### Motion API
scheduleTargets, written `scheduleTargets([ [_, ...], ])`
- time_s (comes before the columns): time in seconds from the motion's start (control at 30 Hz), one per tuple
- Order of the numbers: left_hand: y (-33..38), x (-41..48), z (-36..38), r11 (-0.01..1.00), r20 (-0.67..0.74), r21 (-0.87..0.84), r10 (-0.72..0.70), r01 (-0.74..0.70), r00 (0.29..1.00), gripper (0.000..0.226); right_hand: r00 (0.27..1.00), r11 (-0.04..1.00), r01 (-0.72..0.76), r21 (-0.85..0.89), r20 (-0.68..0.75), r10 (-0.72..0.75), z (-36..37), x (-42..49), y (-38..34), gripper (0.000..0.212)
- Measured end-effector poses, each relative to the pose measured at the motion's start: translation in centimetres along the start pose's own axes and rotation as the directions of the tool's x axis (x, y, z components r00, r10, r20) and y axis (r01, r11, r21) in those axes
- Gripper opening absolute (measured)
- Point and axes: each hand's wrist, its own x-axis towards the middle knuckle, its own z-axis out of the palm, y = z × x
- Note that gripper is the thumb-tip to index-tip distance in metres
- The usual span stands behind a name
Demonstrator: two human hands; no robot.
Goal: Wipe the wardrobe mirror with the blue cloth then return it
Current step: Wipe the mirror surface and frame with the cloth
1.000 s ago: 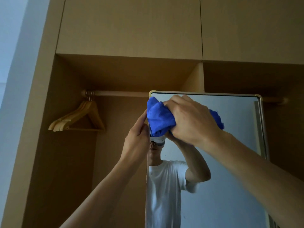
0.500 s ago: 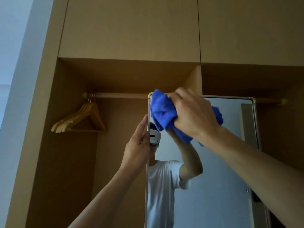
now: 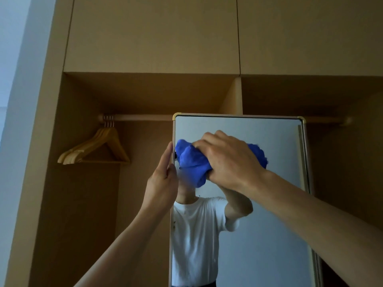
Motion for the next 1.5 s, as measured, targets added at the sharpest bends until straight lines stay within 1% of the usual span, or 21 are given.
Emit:
scheduleTargets([
  [0.07, 0.2, -0.3, 0.2, 0.999, -0.007, -0.023, -0.032, 0.032, 0.999, 0.058, 1.000, 0.999, 0.023, -0.022, 0.011, -0.023, 0.1, -0.3, 0.1, 0.043],
  [0.13, 0.5, -0.5, 0.4, 0.999, -0.033, 0.002, -0.048, 0.048, 0.998, 0.060, 1.000, 0.999, 0.021, -0.040, -0.005, -0.021, -0.2, 0.0, 0.5, 0.043],
  [0.2, 0.8, -0.6, 0.5, 0.998, -0.055, 0.037, -0.055, 0.057, 0.997, 0.063, 0.999, 0.998, -0.021, -0.060, -0.047, 0.018, -0.8, 0.8, 1.6, 0.043],
  [0.3, 1.3, -0.6, 0.9, 0.995, -0.081, 0.041, -0.086, 0.090, 0.993, 0.067, 0.991, 0.990, -0.089, -0.110, -0.107, 0.077, -2.1, 2.1, 4.0, 0.041],
  [0.4, 1.6, -0.3, 1.4, 0.993, -0.129, 0.073, -0.084, 0.094, 0.988, 0.061, 0.986, 0.983, -0.127, -0.135, -0.129, 0.110, -3.2, 2.8, 6.3, 0.039],
  [0.47, 1.5, 0.1, 1.8, 0.995, -0.172, 0.073, -0.055, 0.069, 0.984, 0.055, 0.983, 0.982, -0.139, -0.127, -0.141, 0.121, -3.3, 2.8, 7.1, 0.039],
  [0.57, 1.7, 0.6, 2.3, 0.993, -0.204, 0.084, -0.060, 0.078, 0.977, 0.052, 0.986, 0.989, -0.112, -0.100, -0.136, 0.098, -2.6, 2.1, 7.0, 0.040],
  [0.63, 1.6, 0.4, 2.6, 0.993, -0.198, 0.096, -0.055, 0.075, 0.979, 0.052, 0.992, 0.996, -0.084, -0.040, -0.094, 0.080, -1.9, 1.2, 6.6, 0.041],
  [0.7, 1.3, 0.2, 2.7, 0.990, -0.172, 0.115, -0.055, 0.076, 0.983, 0.054, 0.998, 0.998, -0.064, 0.023, -0.020, 0.064, -1.0, -0.1, 6.2, 0.042],
  [0.77, 0.9, -0.2, 2.8, 0.986, -0.156, 0.138, -0.067, 0.089, 0.986, 0.054, 0.999, 0.999, -0.028, 0.033, 0.024, 0.028, 0.1, -1.7, 5.7, 0.042],
  [0.83, 0.7, -0.5, 3.0, 0.981, -0.153, 0.163, -0.084, 0.109, 0.985, 0.056, 0.999, 0.999, 0.002, 0.037, 0.041, -0.003, 1.0, -3.3, 5.5, 0.039],
  [0.9, 0.6, -0.8, 3.2, 0.975, -0.156, 0.188, -0.088, 0.117, 0.984, 0.058, 0.999, 1.000, 0.015, 0.024, 0.050, -0.016, 1.5, -4.0, 5.8, 0.042],
  [0.97, 0.7, -0.8, 3.3, 0.969, -0.155, 0.211, -0.096, 0.128, 0.983, 0.061, 1.000, 1.000, 0.002, 0.003, 0.027, -0.002, 1.3, -4.0, 6.3, 0.043],
  [1.1, 1.1, -0.2, 3.6, 0.949, -0.130, 0.255, -0.159, 0.188, 0.979, 0.068, 0.995, 0.996, -0.083, -0.029, -0.050, 0.081, -0.2, -2.1, 7.8, 0.043],
  [1.27, 0.9, 0.3, 3.9, 0.945, -0.131, 0.257, -0.172, 0.201, 0.976, 0.071, 0.977, 0.982, -0.187, -0.032, -0.112, 0.183, -1.8, 0.3, 10.7, 0.034],
  [1.33, 0.6, 0.5, 4.1, 0.942, -0.134, 0.263, -0.177, 0.207, 0.975, 0.072, 0.976, 0.981, -0.192, -0.027, -0.113, 0.188, -1.6, 0.3, 10.9, 0.034],
  [1.5, -0.2, 1.0, 4.3, 0.940, -0.139, 0.280, -0.158, 0.192, 0.978, 0.072, 0.981, 0.986, -0.163, -0.036, -0.111, 0.158, -0.1, -0.2, 10.7, 0.045],
])
